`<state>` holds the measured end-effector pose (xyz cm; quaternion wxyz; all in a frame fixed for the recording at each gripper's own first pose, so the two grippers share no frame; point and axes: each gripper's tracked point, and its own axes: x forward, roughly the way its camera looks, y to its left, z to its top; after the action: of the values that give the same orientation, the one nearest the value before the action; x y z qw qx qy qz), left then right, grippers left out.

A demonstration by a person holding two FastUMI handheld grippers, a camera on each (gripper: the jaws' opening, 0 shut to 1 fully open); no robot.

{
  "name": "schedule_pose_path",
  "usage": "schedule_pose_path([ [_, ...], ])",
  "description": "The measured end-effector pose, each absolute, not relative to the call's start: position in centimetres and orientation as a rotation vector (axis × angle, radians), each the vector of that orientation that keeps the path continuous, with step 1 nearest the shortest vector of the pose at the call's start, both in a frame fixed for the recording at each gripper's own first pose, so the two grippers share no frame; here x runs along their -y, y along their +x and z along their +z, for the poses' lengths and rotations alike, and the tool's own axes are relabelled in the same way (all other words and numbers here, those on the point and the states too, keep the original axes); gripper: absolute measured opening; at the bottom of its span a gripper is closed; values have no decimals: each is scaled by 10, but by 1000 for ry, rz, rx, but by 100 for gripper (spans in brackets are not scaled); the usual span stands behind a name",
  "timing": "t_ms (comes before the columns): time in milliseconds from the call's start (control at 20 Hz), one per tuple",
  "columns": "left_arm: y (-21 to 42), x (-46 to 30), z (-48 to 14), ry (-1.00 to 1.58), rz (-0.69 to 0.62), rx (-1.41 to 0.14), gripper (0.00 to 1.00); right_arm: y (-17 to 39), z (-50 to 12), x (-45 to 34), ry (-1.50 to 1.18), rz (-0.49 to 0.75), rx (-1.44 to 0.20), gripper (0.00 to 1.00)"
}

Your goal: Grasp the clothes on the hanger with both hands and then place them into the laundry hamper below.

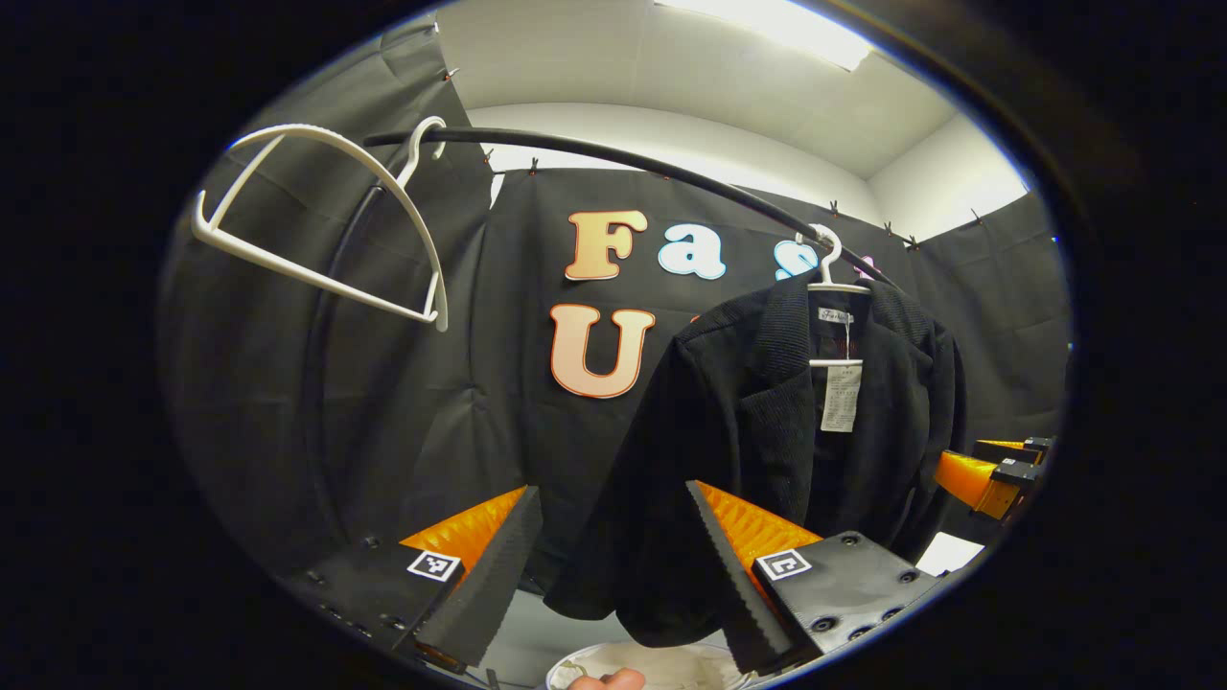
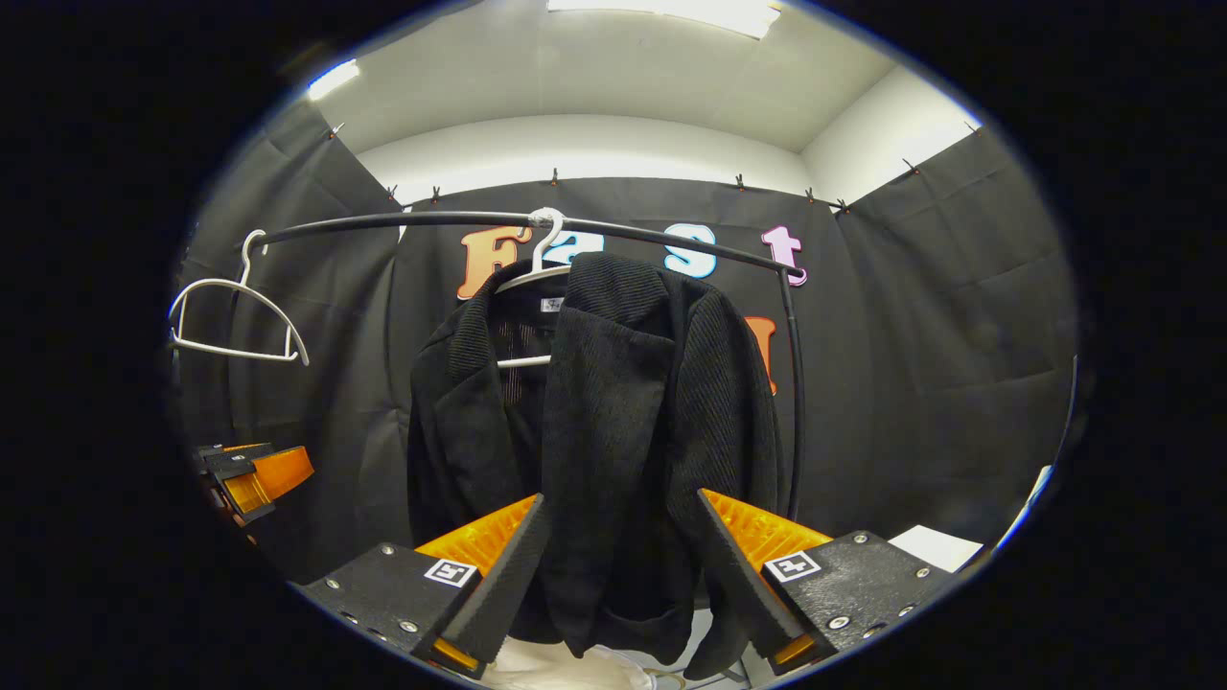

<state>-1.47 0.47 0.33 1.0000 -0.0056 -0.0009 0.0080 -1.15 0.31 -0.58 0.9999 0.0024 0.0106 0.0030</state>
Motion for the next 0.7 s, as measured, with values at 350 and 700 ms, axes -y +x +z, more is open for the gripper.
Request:
schedule_pose_path([
  [350, -17, -7, 3, -18, 24, 2, 96, -5, -6, -15, 18, 34, -28, 88],
  [700, -24, -11, 5, -26, 33, 7, 96, 32, -28, -37, 34, 76, -72, 94],
])
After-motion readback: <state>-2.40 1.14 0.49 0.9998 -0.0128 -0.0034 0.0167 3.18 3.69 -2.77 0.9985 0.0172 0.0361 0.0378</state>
